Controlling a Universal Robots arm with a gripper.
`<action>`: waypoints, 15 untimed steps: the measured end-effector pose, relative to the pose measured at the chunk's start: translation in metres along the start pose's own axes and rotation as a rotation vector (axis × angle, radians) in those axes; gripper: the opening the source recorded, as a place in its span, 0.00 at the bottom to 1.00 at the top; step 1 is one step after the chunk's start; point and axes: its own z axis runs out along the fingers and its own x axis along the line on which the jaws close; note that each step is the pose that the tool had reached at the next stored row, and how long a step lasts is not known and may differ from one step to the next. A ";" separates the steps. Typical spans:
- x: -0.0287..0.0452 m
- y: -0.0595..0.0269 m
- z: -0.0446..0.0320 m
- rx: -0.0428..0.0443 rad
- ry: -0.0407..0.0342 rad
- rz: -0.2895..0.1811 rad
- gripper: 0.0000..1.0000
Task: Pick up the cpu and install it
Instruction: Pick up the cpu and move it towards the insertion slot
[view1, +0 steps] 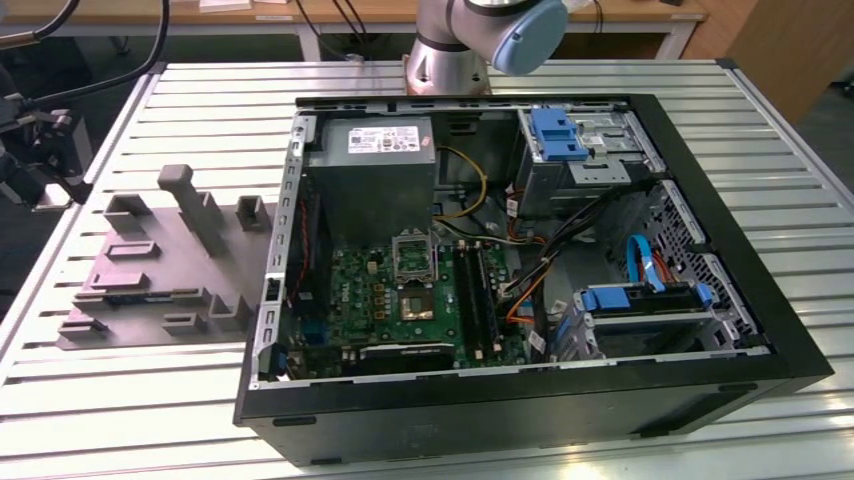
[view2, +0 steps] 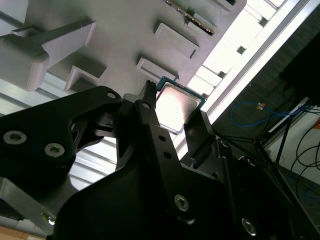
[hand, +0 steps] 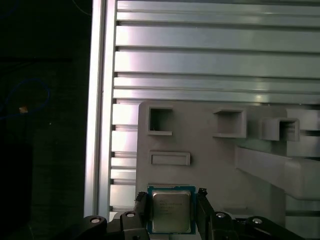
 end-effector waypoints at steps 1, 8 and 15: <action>0.0000 0.0000 0.0000 0.0000 0.0000 0.000 0.47; 0.0000 0.0001 -0.0013 0.0000 0.0000 0.000 0.47; 0.0000 0.0002 -0.0029 0.0000 0.0000 0.000 0.47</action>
